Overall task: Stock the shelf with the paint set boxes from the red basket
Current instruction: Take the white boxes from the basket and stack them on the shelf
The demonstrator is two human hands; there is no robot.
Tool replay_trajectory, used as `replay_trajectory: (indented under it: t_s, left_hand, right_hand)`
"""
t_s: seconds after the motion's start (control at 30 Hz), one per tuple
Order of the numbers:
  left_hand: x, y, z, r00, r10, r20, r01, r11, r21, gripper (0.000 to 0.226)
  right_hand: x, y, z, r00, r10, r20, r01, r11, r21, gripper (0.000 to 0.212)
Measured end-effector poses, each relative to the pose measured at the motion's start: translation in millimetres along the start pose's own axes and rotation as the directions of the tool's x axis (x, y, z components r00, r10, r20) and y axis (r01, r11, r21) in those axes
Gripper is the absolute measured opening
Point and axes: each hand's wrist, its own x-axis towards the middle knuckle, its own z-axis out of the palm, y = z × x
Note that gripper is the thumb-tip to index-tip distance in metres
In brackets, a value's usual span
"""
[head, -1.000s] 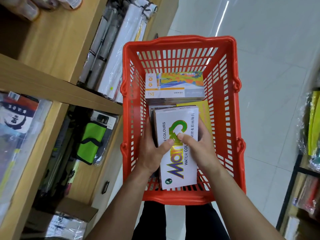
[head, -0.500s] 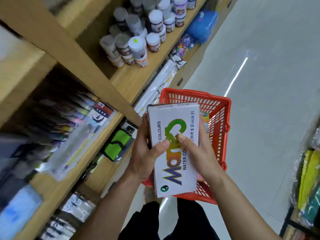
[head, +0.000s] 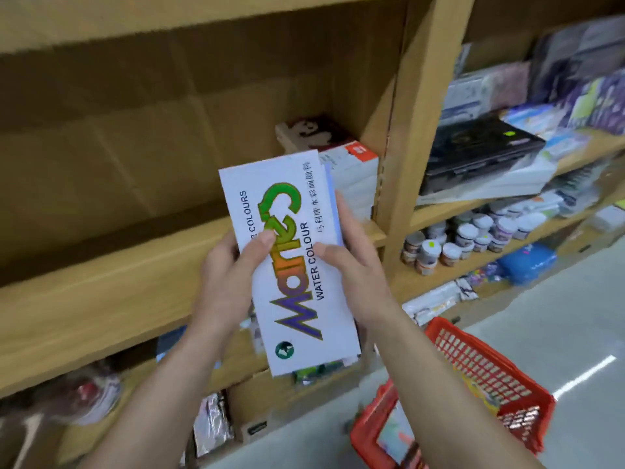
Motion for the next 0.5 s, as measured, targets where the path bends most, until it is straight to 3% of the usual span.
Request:
replay_trajectory:
  t_s: [0.17, 0.27, 0.37, 0.5]
  left_hand:
    - [78.5, 3.1, -44.2, 0.993, -0.013, -0.115, 0.028, 0.991, 0.132, 0.029]
    - [114.6, -14.8, -62.2, 0.989, -0.05, -0.141, 0.089, 0.954, 0.286, 0.054]
    - [134.3, -31.6, -70.7, 0.98, -0.184, -0.077, 0.199, 0.935, 0.295, 0.073]
    - [135.8, -48.7, -82.7, 0.957, -0.282, 0.062, 0.265, 0.942, 0.205, 0.062]
  right_hand:
    - [88.7, 11.8, 51.9, 0.997, 0.05, -0.059, -0.056, 0.993, -0.105, 0.053]
    - [130.3, 30.0, 61.9, 0.982, 0.173, -0.071, -0.176, 0.984, -0.036, 0.04]
    - [154.1, 39.2, 60.6, 0.944, 0.314, -0.101, -0.315, 0.949, 0.003, 0.029]
    - [158.4, 43.9, 53.4, 0.913, 0.389, -0.126, -0.403, 0.908, -0.117, 0.019]
